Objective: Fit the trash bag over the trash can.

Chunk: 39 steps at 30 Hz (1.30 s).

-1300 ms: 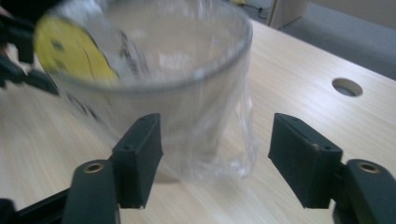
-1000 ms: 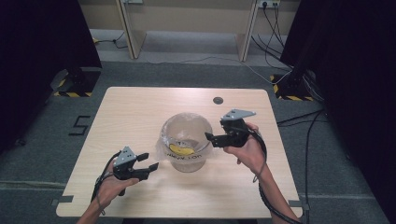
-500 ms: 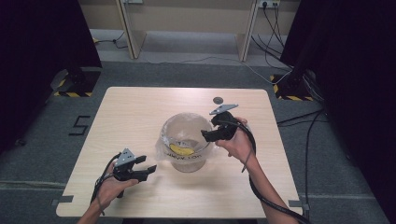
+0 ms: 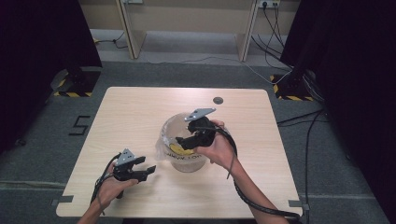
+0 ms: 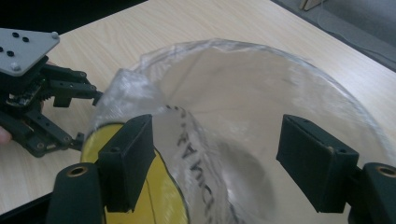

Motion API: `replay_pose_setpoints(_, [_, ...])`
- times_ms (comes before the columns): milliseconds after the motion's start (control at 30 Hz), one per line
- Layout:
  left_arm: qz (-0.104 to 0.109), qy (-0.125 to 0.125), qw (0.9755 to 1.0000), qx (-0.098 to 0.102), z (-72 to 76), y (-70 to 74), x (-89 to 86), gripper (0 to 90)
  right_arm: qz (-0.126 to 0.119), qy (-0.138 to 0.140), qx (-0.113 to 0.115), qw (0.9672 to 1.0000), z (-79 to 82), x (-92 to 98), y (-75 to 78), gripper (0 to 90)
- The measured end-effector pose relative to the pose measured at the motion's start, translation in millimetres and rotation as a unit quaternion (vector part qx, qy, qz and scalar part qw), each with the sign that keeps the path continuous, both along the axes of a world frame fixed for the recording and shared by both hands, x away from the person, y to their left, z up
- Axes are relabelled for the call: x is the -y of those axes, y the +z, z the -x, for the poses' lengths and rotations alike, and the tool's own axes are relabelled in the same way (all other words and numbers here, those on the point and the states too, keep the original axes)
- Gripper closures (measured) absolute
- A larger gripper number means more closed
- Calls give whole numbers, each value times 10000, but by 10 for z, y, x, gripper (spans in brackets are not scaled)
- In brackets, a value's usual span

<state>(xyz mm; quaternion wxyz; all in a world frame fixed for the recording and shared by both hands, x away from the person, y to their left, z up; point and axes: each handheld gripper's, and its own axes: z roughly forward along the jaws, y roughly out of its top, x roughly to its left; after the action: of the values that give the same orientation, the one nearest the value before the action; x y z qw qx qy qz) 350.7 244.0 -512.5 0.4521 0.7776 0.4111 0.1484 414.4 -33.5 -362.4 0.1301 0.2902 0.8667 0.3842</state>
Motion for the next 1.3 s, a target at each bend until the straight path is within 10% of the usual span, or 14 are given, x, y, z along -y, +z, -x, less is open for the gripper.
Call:
replay_pose_setpoints(500, [-35,-38,10000,-9,8,-5,10,347,409,134,-440,9981,-10,-300,-176,330])
replay_pose_setpoints(700, [-87,-11,10000,-15,4,-11,0,346,113,36,-473,9988,-44,-161,-125,309])
replay_pose_setpoints(1300, [-181,23,9998,-83,-10,-38,-6,336,903,52,-711,9934,-70,173,-254,294])
